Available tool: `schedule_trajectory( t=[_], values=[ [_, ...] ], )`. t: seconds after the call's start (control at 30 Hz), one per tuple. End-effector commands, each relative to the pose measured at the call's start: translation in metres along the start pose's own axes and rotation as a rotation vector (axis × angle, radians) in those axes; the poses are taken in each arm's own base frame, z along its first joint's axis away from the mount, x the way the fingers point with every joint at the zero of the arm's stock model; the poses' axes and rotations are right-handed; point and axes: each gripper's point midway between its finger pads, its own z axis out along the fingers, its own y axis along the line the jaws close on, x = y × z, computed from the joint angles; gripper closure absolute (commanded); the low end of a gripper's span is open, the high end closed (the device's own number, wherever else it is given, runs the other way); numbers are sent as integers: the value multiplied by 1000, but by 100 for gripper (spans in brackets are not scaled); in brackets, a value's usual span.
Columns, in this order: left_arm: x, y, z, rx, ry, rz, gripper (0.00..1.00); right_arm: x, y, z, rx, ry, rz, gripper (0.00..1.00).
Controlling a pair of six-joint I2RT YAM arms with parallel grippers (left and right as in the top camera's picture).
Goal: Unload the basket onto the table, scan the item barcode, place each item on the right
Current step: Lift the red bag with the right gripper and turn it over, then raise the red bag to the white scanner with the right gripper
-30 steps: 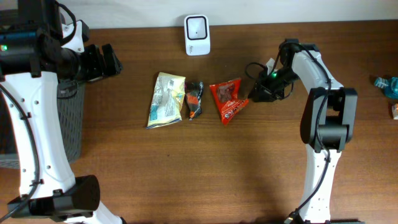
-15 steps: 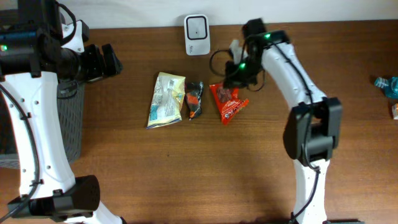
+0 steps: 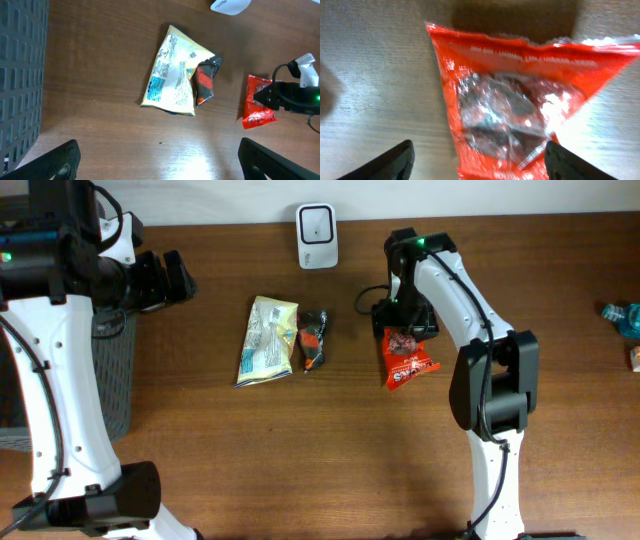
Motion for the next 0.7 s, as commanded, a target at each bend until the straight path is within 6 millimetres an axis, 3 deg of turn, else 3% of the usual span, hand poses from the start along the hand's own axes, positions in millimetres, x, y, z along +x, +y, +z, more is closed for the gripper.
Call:
schedule_trajectory(
  t=[0.0, 0.13, 0.3, 0.37, 0.43, 0.53, 0.63, 0.67],
  values=[
    [0, -1, -5, 2, -14, -6, 1, 5, -15, -13, 108, -19, -77, 12],
    [0, -1, -5, 2, -14, -6, 1, 20, -35, 4, 215, 44, -46, 1],
    [0, -1, -5, 2, -14, -6, 1, 24, -33, 19, 164, 66, -33, 4],
    [0, -1, -5, 2, -14, -6, 1, 17, -27, 22, 141, 36, -25, 19],
    [0, -1, -5, 2, -14, -6, 1, 11, -22, 23, 141, 7, -27, 46],
    [0, -1, -5, 2, -14, -6, 1, 5, -17, 23, 143, -23, -32, 53],
    [0, -1, -5, 2, -14, -6, 1, 3, -16, 23, 139, -31, -8, 83],
    [0, -1, -5, 2, -14, -6, 1, 2, -13, 24, 124, -36, -4, 85]
  ],
)
